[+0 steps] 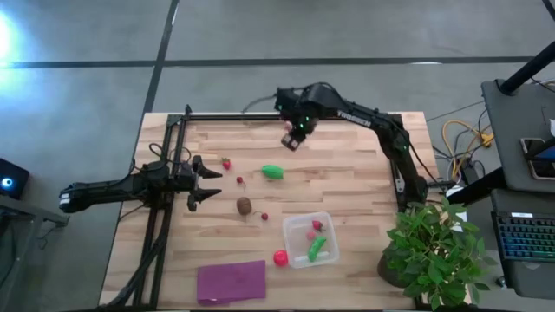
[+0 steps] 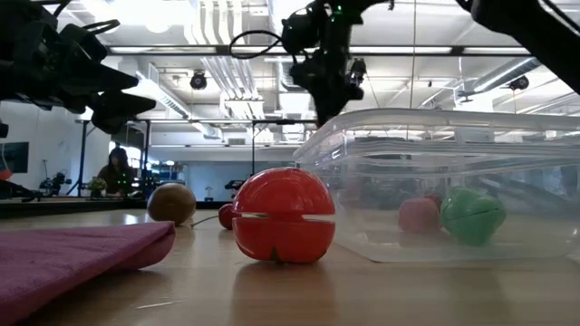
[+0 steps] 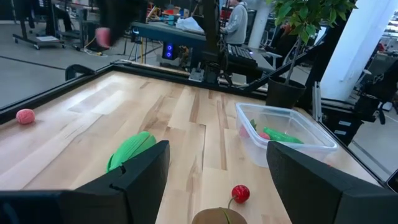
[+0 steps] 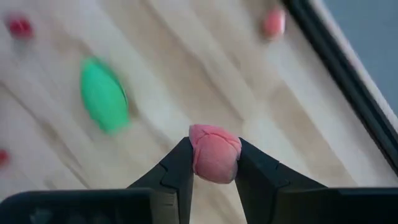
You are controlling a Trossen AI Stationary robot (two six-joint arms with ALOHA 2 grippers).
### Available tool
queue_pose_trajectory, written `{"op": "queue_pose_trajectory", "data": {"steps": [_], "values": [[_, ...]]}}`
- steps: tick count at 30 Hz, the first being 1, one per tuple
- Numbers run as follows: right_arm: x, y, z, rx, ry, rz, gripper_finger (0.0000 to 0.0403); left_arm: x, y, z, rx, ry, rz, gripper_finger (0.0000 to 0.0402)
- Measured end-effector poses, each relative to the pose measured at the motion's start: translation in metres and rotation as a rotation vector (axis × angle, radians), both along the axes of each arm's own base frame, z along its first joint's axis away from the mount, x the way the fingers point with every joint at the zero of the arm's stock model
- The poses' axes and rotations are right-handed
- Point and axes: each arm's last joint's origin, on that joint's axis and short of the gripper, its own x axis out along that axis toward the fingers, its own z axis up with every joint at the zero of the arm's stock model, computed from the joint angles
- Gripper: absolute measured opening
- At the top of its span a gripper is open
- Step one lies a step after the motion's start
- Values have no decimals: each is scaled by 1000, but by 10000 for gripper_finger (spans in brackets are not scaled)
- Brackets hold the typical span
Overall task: Pick and placing Produce into tupperware
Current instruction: Put the right pink peach into the transparent container
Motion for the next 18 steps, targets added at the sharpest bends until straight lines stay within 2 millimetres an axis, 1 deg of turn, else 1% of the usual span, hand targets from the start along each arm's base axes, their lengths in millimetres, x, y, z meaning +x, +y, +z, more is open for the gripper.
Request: {"op": "queue_pose_trajectory", "data": {"steps": [1,3,6,8,14,18], "values": [[0,11,0,-4,30,13,93,0,0,0,0,0,1,255],[1,34,5,-4,36,35,93,0,0,0,0,0,0,255],[4,77,17,2,-4,61,93,0,0,0,0,0,0,255],[5,104,22,14,-37,41,93,0,0,0,0,0,0,255],[8,189,15,75,-46,-50,93,0,0,0,0,0,1,255],[4,244,0,106,-7,-91,93,0,0,0,0,0,0,255]]}}
